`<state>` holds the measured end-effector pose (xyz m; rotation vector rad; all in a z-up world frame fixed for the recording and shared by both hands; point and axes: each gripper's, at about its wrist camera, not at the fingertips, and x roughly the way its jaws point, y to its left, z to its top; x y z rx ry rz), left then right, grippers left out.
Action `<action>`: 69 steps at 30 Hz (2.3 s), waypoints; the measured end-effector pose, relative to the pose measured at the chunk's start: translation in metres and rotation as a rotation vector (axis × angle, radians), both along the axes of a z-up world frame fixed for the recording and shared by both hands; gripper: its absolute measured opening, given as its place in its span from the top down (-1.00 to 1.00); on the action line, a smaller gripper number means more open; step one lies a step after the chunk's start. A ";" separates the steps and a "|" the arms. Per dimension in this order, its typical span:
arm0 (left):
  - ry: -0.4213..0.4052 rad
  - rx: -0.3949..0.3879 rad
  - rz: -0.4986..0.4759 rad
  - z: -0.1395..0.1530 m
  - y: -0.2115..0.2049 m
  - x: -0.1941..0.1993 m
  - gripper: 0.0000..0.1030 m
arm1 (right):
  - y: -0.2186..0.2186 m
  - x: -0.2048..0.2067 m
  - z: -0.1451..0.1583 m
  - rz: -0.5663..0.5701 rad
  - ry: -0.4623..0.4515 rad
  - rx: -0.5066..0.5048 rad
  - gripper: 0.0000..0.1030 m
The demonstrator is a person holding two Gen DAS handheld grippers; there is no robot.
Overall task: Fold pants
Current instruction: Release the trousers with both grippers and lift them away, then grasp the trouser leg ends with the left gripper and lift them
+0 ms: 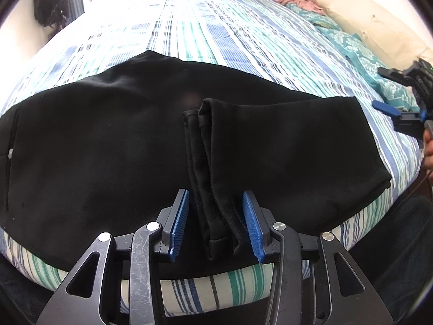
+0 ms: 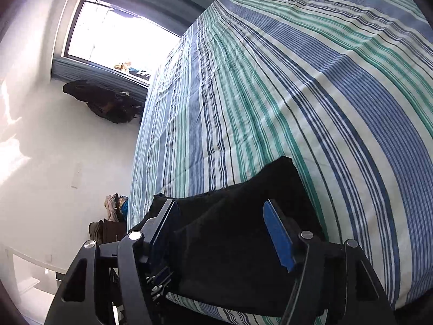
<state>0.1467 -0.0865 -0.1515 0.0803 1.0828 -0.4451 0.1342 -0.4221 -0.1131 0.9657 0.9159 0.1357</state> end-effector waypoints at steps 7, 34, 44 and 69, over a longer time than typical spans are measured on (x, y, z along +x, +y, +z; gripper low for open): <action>-0.005 -0.021 0.001 0.000 0.003 -0.003 0.12 | -0.006 0.026 -0.062 -0.072 0.172 0.021 -0.13; -0.111 0.035 0.214 0.032 0.054 -0.001 -0.73 | 0.093 -0.119 0.034 -0.105 -0.144 -0.849 -0.89; -0.156 0.130 0.248 0.034 0.062 0.002 -0.73 | 0.095 -0.115 0.027 -0.114 -0.087 -0.919 -0.92; 0.061 0.068 0.555 0.031 0.300 0.131 -0.74 | 0.114 -0.106 0.017 -0.050 -0.044 -0.999 -1.00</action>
